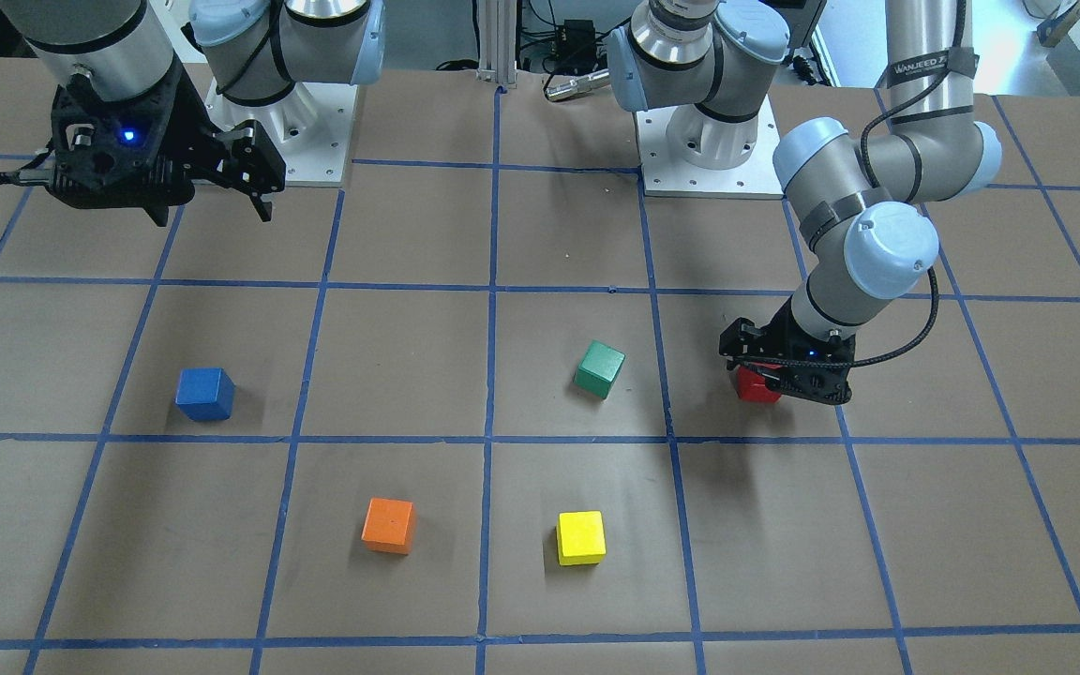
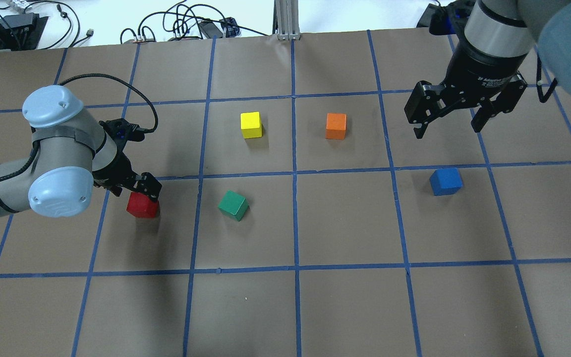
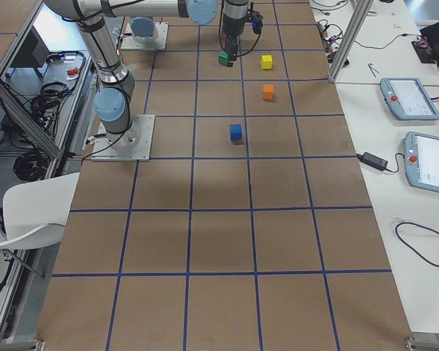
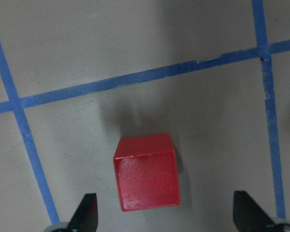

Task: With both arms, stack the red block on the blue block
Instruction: 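Lower the left gripper onto the red cube and close it, then carry the red cube with the left gripper toward the table center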

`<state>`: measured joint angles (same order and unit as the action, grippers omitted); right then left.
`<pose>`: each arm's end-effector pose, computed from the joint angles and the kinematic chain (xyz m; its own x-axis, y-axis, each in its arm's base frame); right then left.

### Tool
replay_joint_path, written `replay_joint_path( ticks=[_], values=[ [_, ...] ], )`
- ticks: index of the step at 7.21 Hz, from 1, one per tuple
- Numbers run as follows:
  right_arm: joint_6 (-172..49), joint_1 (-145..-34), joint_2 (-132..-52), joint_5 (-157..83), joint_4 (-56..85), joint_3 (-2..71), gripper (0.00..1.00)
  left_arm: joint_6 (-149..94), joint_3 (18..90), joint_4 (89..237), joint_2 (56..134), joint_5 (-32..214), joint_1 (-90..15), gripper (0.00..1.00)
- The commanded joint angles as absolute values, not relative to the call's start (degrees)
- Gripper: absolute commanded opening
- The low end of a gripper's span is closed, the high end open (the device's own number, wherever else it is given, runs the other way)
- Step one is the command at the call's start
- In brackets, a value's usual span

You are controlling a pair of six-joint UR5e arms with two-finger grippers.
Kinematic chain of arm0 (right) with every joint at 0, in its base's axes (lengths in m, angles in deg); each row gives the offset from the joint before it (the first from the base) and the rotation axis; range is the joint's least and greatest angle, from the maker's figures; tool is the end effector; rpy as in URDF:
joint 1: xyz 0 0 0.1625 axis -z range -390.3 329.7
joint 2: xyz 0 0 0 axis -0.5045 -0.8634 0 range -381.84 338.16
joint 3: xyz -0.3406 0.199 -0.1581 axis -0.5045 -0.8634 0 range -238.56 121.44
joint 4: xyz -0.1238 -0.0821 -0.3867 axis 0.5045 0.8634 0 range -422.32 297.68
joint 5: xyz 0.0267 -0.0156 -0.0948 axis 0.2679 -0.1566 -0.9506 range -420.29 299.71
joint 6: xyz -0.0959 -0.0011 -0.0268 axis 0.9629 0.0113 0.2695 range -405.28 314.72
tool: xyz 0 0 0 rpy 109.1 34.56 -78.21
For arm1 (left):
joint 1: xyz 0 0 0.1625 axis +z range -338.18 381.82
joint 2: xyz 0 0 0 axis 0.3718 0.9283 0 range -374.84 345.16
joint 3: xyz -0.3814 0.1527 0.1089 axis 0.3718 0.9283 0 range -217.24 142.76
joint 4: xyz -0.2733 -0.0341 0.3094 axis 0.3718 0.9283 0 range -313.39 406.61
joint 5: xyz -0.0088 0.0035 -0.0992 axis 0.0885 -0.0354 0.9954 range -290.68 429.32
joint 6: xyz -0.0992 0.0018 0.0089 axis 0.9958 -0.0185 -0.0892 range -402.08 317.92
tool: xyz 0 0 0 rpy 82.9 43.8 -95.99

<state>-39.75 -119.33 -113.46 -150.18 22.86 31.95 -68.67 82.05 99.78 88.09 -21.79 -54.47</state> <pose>0.1256 -0.4753 0.4892 -0.9968 -0.0793 -0.0082 -0.0797 0.9947 0.0643 -0.0151 -0.4930 0.2047 -0.9746 0.2227 0.0247 0.2240 0.9702 0.0927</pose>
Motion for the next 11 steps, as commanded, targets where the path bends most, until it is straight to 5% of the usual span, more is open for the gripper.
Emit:
replay_joint_path(
  ticks=[1,2,3,6,9,11],
  values=[
    [-39.75,-119.33,-113.51,-150.29,23.2,31.88,1.0,-68.89,83.43,98.3,89.48,-21.91,-54.12,0.86],
    [-39.75,-119.33,-113.33,-150.29,23.38,32.14,1.0,-68.8,83.44,98.03,89.92,-21.82,-53.07,0.55],
    [-39.75,-119.33,-113.24,-150.29,23.46,32.14,1.0,-68.19,83.0,97.33,90.1,-22.34,-53.06,0.01],
    [-39.75,-119.33,-113.42,-150.29,23.29,32.06,1.0,-62.16,79.59,98.19,88.35,-25.16,-55.24,0.0],
    [-39.05,-119.33,-113.33,-150.2,23.55,32.06,1.0,-47.06,60.3,118.54,88.86,-23.33,-67.78,0.0],
    [-39.13,-119.33,-113.42,-150.2,23.64,31.97,1.0,-37.38,56.03,115.46,93.51,-16.05,-72.99,0.0]
  ],
)
